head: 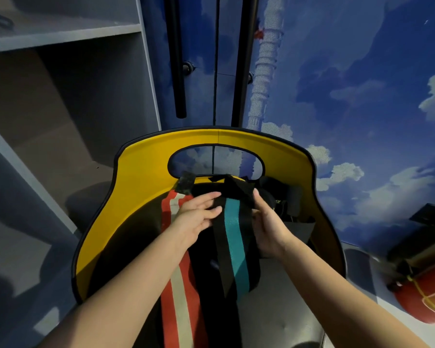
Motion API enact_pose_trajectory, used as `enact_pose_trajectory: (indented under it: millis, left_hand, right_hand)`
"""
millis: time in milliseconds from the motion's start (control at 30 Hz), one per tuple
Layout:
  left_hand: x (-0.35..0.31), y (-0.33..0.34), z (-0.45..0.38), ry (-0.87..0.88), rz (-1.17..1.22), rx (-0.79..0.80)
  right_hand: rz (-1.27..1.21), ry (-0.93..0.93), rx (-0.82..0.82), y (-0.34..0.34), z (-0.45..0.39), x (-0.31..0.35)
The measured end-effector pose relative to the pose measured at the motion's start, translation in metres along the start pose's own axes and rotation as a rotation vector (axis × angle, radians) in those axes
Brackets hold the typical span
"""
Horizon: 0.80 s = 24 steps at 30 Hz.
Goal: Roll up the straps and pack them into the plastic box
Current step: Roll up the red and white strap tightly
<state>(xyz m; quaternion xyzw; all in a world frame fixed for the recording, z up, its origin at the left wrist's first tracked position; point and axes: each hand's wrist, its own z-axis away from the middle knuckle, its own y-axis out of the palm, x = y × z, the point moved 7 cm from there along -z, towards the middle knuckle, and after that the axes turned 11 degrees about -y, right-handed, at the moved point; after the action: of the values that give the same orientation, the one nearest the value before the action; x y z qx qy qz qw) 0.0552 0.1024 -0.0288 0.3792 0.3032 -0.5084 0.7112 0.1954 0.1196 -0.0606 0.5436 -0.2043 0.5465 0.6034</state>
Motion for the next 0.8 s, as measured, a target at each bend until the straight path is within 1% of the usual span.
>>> enact_pose_trajectory:
  millis: [100, 167, 233, 333, 400, 467, 533, 633, 700, 800]
  left_hand:
    - [0.012, 0.003, 0.006, -0.017, -0.165, 0.074]
    - [0.019, -0.001, 0.009, -0.025, -0.238, 0.084]
    - [0.026, -0.004, 0.008, -0.063, -0.224, 0.130]
    - [0.031, -0.005, 0.008, -0.212, -0.078, 0.187]
    - [0.030, -0.006, 0.002, -0.306, 0.042, 0.154]
    - [0.023, -0.004, -0.004, -0.317, 0.114, 0.101]
    - [0.014, -0.003, -0.010, -0.322, 0.181, 0.048]
    - [-0.002, -0.001, -0.015, -0.305, 0.287, -0.007]
    - [-0.021, 0.003, -0.015, -0.208, 0.261, 0.005]
    - [-0.038, 0.006, -0.020, -0.075, 0.221, 0.060]
  right_hand:
    - [-0.050, 0.005, -0.104, 0.003, -0.007, 0.010]
    - [0.017, -0.025, -0.171, 0.002, -0.010, 0.012]
    - [0.080, -0.089, -0.205, 0.000, -0.011, 0.014]
    - [0.072, -0.185, -0.127, 0.006, -0.010, 0.019]
    - [0.066, -0.254, -0.076, 0.012, -0.009, 0.028]
    - [0.087, -0.320, -0.018, 0.017, -0.007, 0.035]
    - [0.107, -0.385, 0.079, 0.026, -0.002, 0.039]
    - [0.114, -0.407, 0.202, 0.036, 0.006, 0.040]
    - [0.096, -0.381, 0.240, 0.035, 0.008, 0.040]
    - [0.068, -0.266, 0.249, 0.027, 0.006, 0.031]
